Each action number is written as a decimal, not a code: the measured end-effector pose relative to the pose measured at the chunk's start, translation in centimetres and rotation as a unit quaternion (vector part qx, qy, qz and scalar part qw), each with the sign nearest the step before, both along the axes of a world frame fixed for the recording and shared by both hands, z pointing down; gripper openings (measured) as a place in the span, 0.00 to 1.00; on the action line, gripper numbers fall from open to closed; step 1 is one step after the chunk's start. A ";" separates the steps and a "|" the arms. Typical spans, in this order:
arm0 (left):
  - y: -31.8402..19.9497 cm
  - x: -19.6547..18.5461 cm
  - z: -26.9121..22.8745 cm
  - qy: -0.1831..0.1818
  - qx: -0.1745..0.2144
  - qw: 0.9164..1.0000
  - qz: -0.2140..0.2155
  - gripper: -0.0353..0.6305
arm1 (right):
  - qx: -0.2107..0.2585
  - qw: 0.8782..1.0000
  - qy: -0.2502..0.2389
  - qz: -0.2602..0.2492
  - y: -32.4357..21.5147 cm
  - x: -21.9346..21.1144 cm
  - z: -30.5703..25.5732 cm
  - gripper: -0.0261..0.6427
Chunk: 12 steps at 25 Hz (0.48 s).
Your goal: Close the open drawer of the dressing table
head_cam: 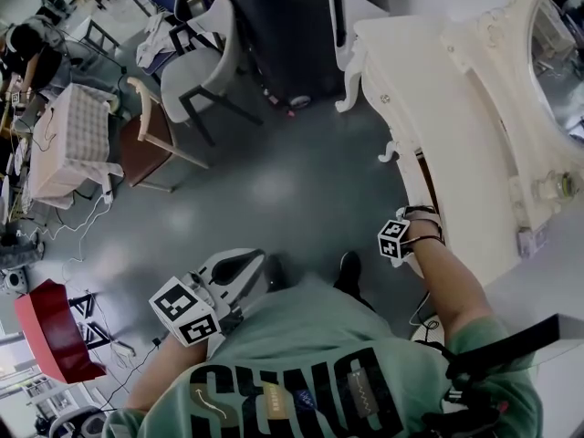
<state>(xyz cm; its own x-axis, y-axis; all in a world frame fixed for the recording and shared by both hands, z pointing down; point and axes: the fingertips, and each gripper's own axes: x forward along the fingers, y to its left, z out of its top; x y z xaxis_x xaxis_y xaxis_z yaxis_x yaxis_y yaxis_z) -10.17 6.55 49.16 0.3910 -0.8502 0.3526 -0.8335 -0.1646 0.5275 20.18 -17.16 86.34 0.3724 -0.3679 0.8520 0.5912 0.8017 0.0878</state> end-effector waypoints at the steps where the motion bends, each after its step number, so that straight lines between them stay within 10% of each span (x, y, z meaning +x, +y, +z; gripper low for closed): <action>1: 0.0 0.0 0.0 0.000 0.000 1.000 0.000 0.05 | 0.000 1.000 0.000 0.001 -0.1 0.1 0.0 0.23; 12: -0.2 0.2 0.0 0.001 -0.003 1.000 0.002 0.05 | 0.009 1.000 0.007 0.012 -1.4 1.1 -0.1 0.23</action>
